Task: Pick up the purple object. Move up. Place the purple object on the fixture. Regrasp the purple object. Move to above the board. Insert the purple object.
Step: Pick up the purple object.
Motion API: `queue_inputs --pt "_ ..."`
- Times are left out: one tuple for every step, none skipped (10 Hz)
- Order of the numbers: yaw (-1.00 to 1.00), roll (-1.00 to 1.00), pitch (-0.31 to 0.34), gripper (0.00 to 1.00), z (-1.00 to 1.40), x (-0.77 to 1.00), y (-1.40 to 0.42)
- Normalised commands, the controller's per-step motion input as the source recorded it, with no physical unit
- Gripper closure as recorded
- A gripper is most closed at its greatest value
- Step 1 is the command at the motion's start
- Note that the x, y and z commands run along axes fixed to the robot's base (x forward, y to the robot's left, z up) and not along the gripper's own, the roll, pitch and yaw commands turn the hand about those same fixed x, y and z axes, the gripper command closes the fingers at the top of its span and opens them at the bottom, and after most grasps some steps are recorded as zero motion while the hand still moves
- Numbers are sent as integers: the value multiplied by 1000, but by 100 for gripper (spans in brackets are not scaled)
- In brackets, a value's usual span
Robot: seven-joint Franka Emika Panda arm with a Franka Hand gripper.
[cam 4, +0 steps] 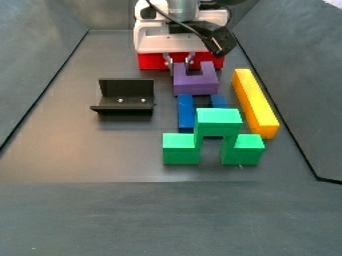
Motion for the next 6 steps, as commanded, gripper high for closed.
queue_inputs --pt "0 0 0 100 0 0 0" --pt "0 0 0 100 0 0 0" --pt "0 0 0 100 0 0 0" --pt "0 0 0 100 0 0 0" --pt "0 0 0 100 0 0 0" --pt "0 0 0 100 0 0 0"
